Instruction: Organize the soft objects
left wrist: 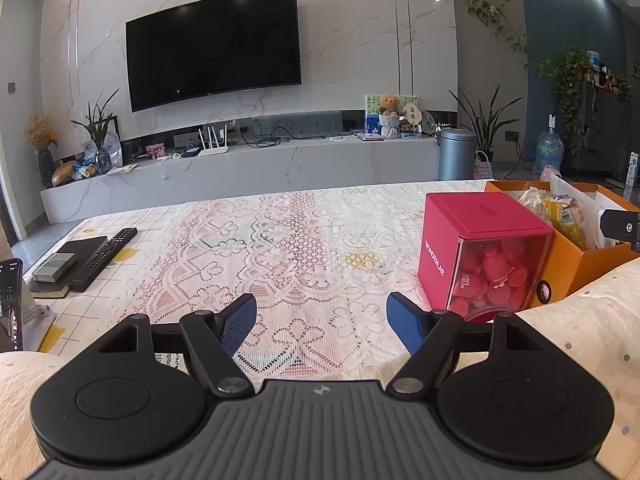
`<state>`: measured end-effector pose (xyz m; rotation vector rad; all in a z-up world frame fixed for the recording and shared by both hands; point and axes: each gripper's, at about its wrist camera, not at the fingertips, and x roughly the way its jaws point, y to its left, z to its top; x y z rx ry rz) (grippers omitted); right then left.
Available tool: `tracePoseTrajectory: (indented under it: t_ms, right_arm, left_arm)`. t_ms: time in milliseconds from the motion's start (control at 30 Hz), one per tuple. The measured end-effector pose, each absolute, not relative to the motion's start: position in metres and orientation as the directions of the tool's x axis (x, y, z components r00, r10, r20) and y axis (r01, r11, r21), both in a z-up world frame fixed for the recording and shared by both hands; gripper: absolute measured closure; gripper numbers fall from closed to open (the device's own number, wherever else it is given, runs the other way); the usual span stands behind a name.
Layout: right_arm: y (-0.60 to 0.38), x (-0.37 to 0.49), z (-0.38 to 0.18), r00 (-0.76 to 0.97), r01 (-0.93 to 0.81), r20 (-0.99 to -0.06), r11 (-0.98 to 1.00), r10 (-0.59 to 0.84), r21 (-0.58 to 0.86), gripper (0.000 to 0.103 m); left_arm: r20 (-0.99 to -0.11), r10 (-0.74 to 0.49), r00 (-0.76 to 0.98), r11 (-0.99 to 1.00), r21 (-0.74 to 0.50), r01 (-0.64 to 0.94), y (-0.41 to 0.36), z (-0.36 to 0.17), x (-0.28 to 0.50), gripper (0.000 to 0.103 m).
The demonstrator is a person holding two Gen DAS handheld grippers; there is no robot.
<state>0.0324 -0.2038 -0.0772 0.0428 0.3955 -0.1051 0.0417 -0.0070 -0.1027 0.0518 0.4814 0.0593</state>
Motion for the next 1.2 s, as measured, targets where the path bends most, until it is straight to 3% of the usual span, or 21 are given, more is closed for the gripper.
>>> tracePoseTrajectory:
  t_ms: [1200]
  right_arm:
    - [-0.2035,0.0317,-0.0780,0.919,0.111,-0.384,0.993,-0.094,0.024,0.003]
  left_arm:
    - [-0.430,0.043,0.902,0.999,0.049,-0.024,-0.0098,-0.0967,0.0401,0.016]
